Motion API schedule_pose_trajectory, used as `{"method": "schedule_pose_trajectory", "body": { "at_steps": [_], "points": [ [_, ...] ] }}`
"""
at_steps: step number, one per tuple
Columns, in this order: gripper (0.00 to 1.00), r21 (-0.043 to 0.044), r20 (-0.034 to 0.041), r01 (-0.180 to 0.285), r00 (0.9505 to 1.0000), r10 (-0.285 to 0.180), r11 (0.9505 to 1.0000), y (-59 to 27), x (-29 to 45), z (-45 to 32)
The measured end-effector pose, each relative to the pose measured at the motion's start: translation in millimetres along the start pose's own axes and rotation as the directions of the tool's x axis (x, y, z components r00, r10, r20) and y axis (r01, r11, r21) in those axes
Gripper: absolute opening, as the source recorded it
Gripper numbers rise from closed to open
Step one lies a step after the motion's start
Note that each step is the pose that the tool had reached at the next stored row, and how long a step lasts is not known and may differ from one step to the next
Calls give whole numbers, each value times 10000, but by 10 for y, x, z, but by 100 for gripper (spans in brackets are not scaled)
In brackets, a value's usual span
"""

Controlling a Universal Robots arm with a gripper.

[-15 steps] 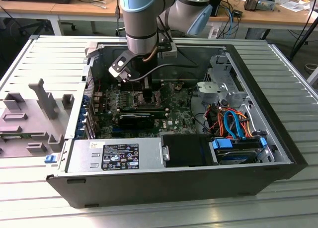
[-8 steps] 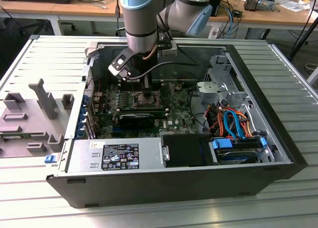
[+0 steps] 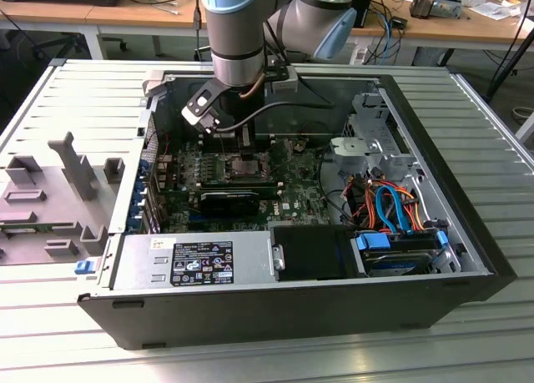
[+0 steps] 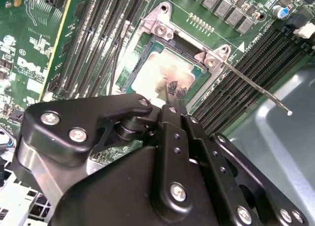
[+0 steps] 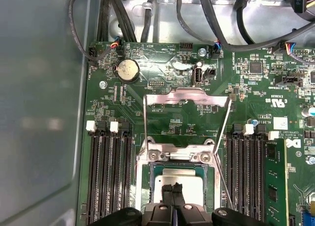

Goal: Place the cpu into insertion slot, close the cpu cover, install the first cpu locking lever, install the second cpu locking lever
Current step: 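Place the cpu into insertion slot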

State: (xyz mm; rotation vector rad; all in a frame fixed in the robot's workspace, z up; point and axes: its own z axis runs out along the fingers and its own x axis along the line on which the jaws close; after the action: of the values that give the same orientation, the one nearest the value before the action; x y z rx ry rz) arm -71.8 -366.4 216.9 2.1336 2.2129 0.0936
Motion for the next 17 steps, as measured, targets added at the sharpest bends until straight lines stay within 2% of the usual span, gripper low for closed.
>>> {"method": "schedule_pose_trajectory", "body": {
  "at_steps": [2,3,5,6,7,9,15,17],
  "points": [
    [11,1,-5,0,10000,0,10000,0,-1,-1],
    [11,42,-7,3,10000,-3,10000,1,-1,0],
    [11,287,-13,1,10000,-1,9996,0,-1,6],
    [11,473,-21,1,10000,0,9989,0,-1,10],
    [11,607,-27,2,10000,0,9982,1,-1,14],
    [11,825,-34,4,10000,-1,9966,3,-1,22],
    [11,839,-34,4,10000,-1,9965,4,-1,21],
    [11,840,-33,3,10000,0,9965,6,-2,-2]
  ]
}}
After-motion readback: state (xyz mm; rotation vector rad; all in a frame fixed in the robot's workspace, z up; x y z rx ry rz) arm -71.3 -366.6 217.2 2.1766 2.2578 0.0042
